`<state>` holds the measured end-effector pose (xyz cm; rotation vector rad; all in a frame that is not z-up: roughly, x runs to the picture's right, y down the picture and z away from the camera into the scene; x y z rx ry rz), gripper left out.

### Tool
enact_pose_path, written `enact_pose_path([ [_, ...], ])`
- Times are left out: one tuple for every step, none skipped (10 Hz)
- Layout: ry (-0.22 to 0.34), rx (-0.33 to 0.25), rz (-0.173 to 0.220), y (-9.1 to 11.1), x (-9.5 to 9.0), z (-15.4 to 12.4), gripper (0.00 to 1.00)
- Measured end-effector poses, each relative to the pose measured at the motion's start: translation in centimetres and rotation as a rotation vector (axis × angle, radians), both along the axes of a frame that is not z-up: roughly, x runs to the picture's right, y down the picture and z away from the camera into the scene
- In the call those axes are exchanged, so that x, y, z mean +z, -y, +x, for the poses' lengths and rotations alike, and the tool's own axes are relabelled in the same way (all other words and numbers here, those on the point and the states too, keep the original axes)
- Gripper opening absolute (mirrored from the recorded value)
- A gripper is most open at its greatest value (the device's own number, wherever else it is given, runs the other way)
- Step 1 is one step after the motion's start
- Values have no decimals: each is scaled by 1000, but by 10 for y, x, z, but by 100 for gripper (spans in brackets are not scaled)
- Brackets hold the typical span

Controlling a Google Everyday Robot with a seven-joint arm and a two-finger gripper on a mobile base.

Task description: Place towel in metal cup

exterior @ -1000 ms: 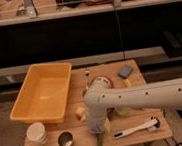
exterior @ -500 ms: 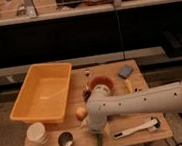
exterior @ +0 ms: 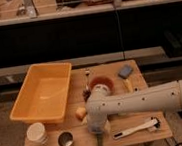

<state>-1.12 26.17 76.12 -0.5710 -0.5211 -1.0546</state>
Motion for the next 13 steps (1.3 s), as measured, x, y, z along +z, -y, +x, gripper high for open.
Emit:
enact_pose_path([
  [1,-4,-1,0,4,-1,75],
  [-1,-9,-2,0,7,-1,65],
  [-1,-12,-4,0,9,-1,54],
  [1,-15,-5,-1,10,-1,47],
  [3,-19,-5,0,10,-1,42],
  [3,-23,-2,1,9,-2,42],
  [3,-29,1,1,9,-2,42],
  [1,-32,5,2,9,-3,42],
  [-6,-34,10,4,7,-4,42],
  [-18,-34,13,6,7,-4,40],
  [-30,-35,15,7,6,-4,34],
  [-36,-29,21,11,5,-5,24],
  [-37,-16,27,18,0,-6,20],
])
